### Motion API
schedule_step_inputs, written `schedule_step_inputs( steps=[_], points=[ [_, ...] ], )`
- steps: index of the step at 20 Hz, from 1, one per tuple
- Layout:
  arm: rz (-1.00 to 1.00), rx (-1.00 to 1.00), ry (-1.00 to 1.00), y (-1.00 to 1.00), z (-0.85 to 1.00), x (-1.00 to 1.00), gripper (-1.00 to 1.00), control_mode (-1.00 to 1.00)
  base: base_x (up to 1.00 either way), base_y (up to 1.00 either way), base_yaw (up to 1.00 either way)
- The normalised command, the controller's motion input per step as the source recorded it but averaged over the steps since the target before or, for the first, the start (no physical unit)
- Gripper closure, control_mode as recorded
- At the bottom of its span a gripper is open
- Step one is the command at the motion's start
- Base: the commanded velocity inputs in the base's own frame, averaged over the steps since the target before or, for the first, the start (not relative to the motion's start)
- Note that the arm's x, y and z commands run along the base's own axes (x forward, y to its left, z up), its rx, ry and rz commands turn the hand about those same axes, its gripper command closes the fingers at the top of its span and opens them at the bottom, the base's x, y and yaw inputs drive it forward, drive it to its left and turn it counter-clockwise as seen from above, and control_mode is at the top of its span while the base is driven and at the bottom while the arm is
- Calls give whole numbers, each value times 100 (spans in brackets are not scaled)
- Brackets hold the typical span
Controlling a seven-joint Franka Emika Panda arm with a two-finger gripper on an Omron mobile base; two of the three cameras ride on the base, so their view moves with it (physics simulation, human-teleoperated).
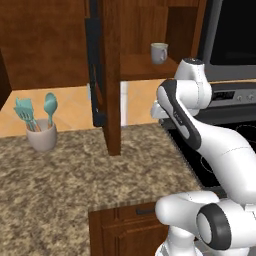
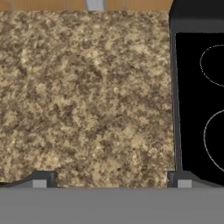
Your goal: Gather all objects into one cabinet and sort the glasses and bowls to opposite sides.
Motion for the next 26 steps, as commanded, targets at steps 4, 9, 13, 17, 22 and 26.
schedule_step_inputs(
  steps=[4, 9, 13, 17, 22, 26],
  points=[
    [0, 0, 0, 0, 0, 0, -100, 100, 18, 23, -3],
    [0, 0, 0, 0, 0, 0, -100, 100, 0, 0, 0],
    [0, 0, 0, 0, 0, 0, -100, 100, 0, 0, 0],
    [0, 0, -4, 0, 2, 0, -100, -100, 0, 0, 0],
    [-3, 0, -50, 0, 38, 0, -100, -100, 0, 0, 0],
    [0, 0, -65, -1, 47, 8, -100, -100, 0, 0, 0]
  ],
)
